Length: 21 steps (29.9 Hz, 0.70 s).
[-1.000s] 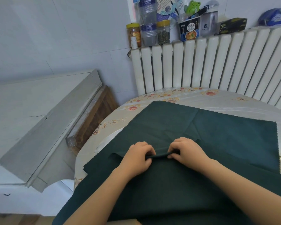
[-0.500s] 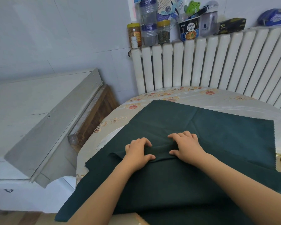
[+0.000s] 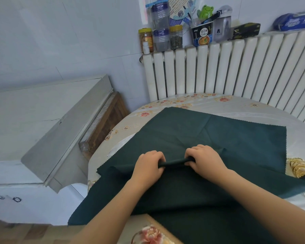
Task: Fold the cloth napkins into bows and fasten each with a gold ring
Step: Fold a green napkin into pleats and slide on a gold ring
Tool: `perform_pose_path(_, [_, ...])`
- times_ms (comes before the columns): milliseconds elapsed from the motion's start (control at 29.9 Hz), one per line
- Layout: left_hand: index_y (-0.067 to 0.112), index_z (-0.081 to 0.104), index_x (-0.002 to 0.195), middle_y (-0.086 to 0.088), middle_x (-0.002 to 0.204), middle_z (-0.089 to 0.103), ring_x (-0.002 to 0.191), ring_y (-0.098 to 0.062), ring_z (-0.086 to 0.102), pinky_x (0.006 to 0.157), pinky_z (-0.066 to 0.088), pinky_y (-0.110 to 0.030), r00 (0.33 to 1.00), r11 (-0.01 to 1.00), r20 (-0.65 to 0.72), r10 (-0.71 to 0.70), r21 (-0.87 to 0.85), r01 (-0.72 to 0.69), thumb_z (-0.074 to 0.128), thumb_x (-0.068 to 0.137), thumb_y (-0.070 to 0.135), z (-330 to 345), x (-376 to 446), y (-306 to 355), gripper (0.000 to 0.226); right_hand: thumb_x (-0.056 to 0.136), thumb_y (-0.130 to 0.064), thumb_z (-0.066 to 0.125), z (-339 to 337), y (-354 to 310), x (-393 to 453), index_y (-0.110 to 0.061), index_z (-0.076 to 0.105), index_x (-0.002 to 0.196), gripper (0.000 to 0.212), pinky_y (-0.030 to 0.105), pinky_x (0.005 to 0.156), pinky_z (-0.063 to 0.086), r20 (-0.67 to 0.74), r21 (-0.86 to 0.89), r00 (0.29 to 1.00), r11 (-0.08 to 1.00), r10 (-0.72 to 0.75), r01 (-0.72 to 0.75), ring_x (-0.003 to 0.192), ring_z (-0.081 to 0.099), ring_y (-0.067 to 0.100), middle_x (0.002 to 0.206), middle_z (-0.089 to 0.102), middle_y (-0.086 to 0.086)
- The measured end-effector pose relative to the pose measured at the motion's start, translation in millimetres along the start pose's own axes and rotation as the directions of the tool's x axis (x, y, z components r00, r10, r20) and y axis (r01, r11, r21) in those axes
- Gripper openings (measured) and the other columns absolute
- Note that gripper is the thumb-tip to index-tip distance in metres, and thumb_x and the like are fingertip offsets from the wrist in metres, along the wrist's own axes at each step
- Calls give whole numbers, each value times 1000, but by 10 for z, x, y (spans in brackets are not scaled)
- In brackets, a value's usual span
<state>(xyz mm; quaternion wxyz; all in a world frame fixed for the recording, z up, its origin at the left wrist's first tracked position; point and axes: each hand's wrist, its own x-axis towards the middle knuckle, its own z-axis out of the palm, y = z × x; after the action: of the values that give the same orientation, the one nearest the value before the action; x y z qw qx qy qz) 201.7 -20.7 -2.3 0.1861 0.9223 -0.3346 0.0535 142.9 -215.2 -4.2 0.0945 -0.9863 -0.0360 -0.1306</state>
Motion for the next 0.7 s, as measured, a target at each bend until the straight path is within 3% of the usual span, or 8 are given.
perform_pose_path(167, [20, 61, 92, 8, 93, 54, 93, -11, 50, 80, 38, -20, 993, 997, 106, 49, -64, -42, 60, 81, 15, -37, -229, 7, 12, 89, -38, 59, -60, -1, -219, -22, 60, 99, 19, 21, 75, 31, 81, 45, 997, 999, -18, 15, 100, 52, 14, 102, 62, -8])
perform_pose_path(334, [25, 67, 94, 12, 99, 53, 101, -6, 49, 91, 42, -24, 968, 989, 250, 32, -149, 5, 60, 87, 36, -66, -351, -9, 15, 88, -54, 52, -70, 11, -356, -27, 67, 97, 32, 19, 81, 35, 166, 125, 986, 992, 9, -30, 99, 49, 8, 102, 60, -14])
perform_pose_path(468, [27, 71, 89, 13, 103, 50, 108, -8, 44, 95, 31, -23, 975, 990, 215, -59, -114, 86, 62, 88, 35, -49, -306, 8, 12, 90, -47, 54, -49, -5, -324, -24, 68, 92, 28, 22, 88, 34, 136, 54, 989, 996, 63, -71, 102, 46, 11, 110, 58, -12])
perform_pose_path(535, [29, 67, 89, 13, 109, 48, 112, -9, 40, 93, 23, -22, 974, 992, 207, -91, -68, 108, 67, 85, 33, -39, -262, 30, 6, 87, -43, 60, -29, -23, -285, -26, 62, 101, 22, 24, 95, 30, 136, 25, 986, 995, 91, -95, 111, 43, 12, 119, 54, -12])
perform_pose_path(635, [28, 53, 103, 9, 114, 51, 112, -12, 43, 94, 24, -25, 941, 966, 256, -222, -73, 248, 71, 81, 35, -38, -203, 43, 30, 87, -41, 60, -7, -28, -229, -28, 44, 128, 46, 30, 104, 23, 225, 30, 956, 980, 187, -198, 123, 38, 17, 128, 49, -7])
perform_pose_path(702, [29, 51, 111, 11, 106, 52, 105, -12, 44, 93, 25, -24, 921, 947, 285, -266, -100, 304, 72, 79, 37, -60, -174, 53, 39, 88, -42, 58, -13, -31, -198, -29, 47, 129, 45, 32, 105, 22, 251, -11, 949, 980, 193, -197, 122, 38, 18, 125, 50, -6])
